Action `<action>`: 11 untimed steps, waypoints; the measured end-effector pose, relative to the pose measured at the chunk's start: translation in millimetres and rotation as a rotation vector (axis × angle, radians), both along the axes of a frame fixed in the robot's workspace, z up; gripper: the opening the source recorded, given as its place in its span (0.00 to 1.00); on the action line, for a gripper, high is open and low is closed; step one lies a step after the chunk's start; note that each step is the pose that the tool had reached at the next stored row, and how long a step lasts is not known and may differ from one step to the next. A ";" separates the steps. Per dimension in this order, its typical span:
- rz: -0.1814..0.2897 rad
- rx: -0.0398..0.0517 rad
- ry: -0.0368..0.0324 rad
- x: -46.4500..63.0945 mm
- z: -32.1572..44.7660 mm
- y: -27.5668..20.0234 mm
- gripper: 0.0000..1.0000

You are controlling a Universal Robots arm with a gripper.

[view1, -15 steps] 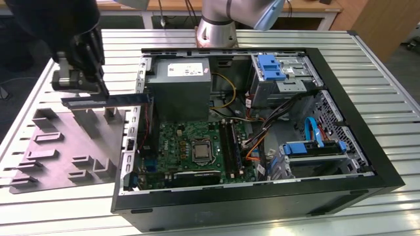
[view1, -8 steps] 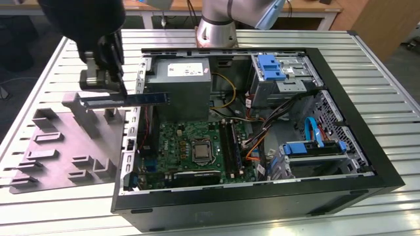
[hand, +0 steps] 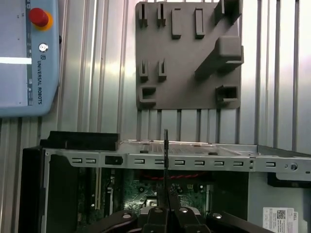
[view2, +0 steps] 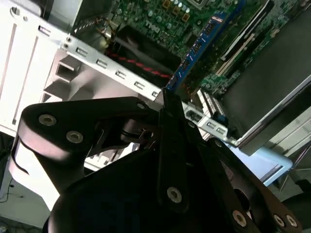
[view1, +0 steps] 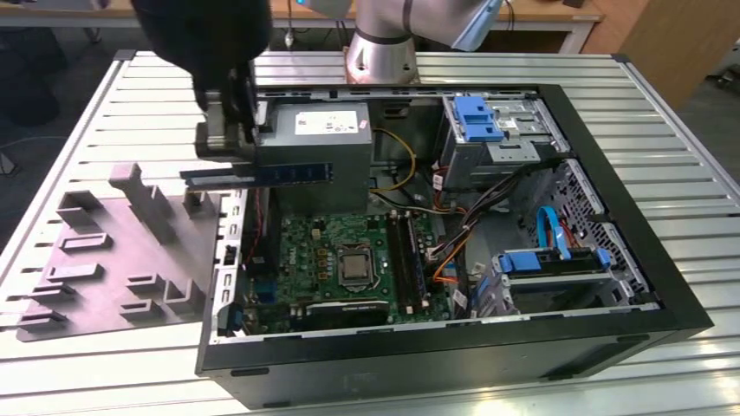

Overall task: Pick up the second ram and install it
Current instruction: 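Pick up the second ram and move it above second insertion slot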

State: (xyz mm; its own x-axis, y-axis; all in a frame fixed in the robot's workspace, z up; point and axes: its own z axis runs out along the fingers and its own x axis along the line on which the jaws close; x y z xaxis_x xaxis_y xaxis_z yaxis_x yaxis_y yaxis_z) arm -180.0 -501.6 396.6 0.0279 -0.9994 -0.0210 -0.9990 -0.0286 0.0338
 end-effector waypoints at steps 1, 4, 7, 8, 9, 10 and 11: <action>0.000 0.0000 0.0000 3.9 -0.1 0.0 0.11; 0.000 -0.0001 0.0001 15.6 -0.4 0.0 0.11; 0.000 -0.0001 0.0000 27.0 -0.7 0.0 0.11; 0.000 0.0000 0.0000 30.7 -0.9 0.0 0.11; 0.000 -0.0001 0.0000 34.6 -1.2 0.0 0.11; 0.000 0.0000 0.0000 37.9 -1.5 0.0 0.11; 0.000 -0.0001 0.0001 40.8 -2.0 0.0 0.11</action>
State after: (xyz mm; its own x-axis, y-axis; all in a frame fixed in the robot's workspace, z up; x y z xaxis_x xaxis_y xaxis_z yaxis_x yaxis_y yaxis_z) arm -139.2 -501.6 394.6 0.0275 -0.9994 -0.0209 -0.9990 -0.0282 0.0338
